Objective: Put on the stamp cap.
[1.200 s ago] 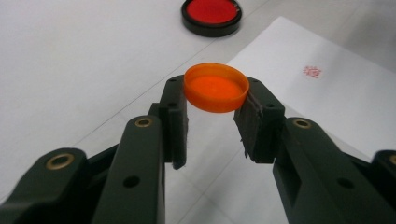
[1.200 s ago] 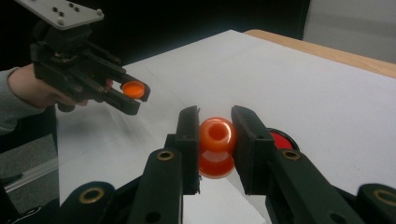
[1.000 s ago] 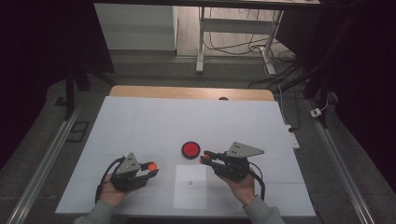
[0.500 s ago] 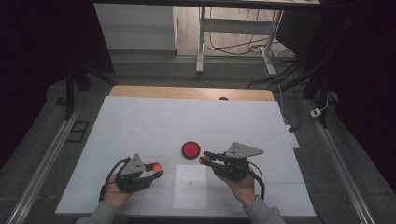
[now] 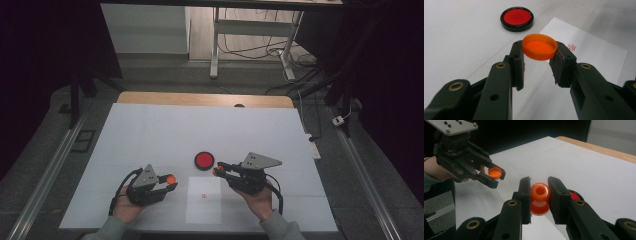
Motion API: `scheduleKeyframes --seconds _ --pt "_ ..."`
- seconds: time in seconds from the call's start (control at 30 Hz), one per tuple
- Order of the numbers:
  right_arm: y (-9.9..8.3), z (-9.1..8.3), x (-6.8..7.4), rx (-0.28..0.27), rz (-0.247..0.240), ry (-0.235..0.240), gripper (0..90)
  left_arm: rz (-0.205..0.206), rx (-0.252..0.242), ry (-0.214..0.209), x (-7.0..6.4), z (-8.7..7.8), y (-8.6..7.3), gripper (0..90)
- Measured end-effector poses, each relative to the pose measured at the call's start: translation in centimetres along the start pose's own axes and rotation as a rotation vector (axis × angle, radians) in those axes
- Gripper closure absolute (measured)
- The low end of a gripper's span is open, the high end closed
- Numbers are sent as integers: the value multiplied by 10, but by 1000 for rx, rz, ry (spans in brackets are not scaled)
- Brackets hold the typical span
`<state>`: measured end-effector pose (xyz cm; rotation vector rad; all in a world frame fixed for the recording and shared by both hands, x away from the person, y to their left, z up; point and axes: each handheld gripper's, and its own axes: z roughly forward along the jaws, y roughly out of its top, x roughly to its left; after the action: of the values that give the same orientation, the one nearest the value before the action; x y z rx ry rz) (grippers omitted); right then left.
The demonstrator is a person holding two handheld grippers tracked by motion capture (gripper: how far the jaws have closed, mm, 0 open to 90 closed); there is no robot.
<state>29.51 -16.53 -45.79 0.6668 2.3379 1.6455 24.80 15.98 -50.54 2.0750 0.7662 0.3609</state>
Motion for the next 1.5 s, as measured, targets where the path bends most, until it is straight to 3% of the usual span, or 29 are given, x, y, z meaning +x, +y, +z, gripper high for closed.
scheduleKeyframes --seconds 0.47,0.67,1.5 --pt "-1 3 1 16 2 18 723 11 3 -19 -4 8 6 641" --pt "-1 4 2 20 1 25 722 -3 -10 -56 -7 15 9 641" --pt "-1 5 3 16 0 30 721 47 6 -81 -16 40 24 641"
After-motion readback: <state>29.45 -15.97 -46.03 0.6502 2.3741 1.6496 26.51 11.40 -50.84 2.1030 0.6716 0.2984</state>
